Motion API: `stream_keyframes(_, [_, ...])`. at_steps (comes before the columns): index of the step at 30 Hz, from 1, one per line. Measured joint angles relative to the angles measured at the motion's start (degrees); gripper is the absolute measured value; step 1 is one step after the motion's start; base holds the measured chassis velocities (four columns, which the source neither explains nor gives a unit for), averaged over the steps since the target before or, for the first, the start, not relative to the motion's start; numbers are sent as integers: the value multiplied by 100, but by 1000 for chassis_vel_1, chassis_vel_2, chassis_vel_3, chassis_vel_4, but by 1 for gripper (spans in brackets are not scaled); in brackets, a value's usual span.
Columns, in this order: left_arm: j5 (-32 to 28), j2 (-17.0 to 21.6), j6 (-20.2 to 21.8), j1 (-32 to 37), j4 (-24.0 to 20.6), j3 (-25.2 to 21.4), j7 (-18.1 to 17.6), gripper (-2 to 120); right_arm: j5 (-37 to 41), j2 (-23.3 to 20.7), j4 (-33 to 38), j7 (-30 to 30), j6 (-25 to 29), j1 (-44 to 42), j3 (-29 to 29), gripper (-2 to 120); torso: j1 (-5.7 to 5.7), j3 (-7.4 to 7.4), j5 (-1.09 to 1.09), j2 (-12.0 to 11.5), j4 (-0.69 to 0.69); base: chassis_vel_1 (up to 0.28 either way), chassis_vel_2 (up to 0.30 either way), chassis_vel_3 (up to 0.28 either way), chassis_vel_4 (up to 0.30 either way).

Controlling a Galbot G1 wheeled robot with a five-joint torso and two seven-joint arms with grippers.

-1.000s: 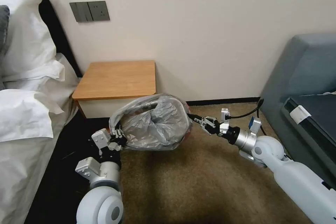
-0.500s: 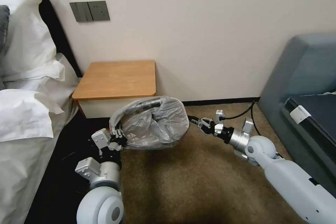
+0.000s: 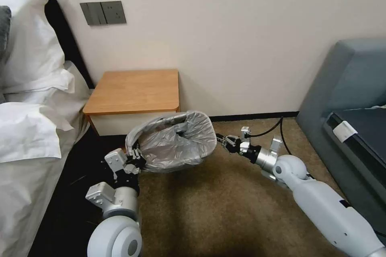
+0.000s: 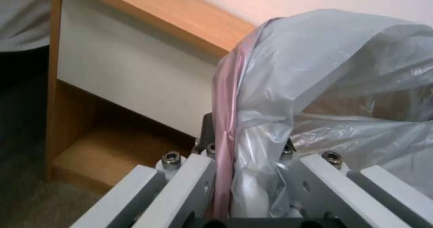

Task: Pick up the garbage bag from the table and place it over the trash can.

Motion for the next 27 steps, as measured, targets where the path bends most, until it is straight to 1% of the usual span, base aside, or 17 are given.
stream_keyframes(6, [14, 0, -5, 40, -41, 5, 0, 5, -96, 127, -240, -1, 38, 115, -85, 0, 0, 0, 0, 0, 0, 0, 0, 0, 0])
stream_keyframes(16, [20, -17, -7, 49, -45, 11, 0, 5, -182, 204, -500, -40, 82, 200, -140, 0, 0, 0, 0, 0, -1, 0, 0, 0, 0])
stream_keyframes(27, [25, -23, -10, 60, -56, 12, 0, 5, -423, 458, -951, -87, 141, 453, -261, 0, 0, 0, 0, 0, 0, 0, 0, 0, 0])
